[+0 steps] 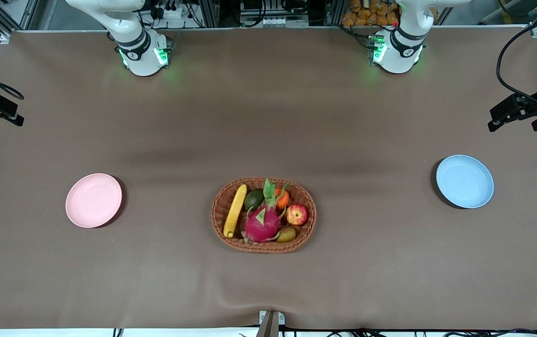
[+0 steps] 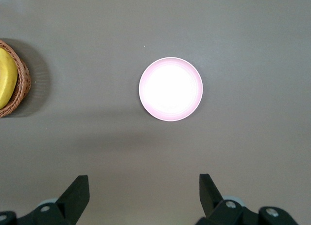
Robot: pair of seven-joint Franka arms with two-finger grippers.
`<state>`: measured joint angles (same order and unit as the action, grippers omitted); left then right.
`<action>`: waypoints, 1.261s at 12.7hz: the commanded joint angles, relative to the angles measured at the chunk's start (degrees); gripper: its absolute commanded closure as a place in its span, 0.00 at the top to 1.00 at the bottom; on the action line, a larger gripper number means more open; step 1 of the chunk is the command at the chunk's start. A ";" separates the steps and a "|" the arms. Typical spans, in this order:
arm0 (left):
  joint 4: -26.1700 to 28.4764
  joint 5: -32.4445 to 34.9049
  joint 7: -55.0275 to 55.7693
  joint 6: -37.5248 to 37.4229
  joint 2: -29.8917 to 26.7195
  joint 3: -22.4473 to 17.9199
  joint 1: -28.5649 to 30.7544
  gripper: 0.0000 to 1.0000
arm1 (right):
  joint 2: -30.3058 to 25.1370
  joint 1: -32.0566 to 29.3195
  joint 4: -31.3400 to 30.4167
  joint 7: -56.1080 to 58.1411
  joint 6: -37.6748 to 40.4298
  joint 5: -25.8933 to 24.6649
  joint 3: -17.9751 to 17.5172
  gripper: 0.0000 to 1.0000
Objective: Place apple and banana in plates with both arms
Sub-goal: 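Move the left gripper from the blue plate toward the basket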
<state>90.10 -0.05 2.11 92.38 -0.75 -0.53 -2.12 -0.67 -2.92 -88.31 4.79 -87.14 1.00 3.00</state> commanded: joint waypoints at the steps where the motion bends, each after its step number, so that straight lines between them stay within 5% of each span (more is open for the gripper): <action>1: -1.60 -0.22 -0.61 -1.15 0.75 -0.18 -0.16 1.00 | 0.85 -0.68 1.48 0.48 1.18 0.14 -0.54 1.00; 8: -1.25 -0.83 -0.88 -1.23 1.27 -0.17 0.01 1.00 | 0.85 -0.68 1.22 0.66 2.31 0.23 -0.54 1.00; 16: -1.95 -4.08 -0.79 -0.62 8.12 1.48 -2.09 1.00 | 2.08 -0.59 0.78 0.66 2.15 0.93 -0.62 1.00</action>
<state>90.07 -3.08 1.91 92.27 5.30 -0.07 -3.23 0.44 -2.92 -88.32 4.80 -85.65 1.07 2.89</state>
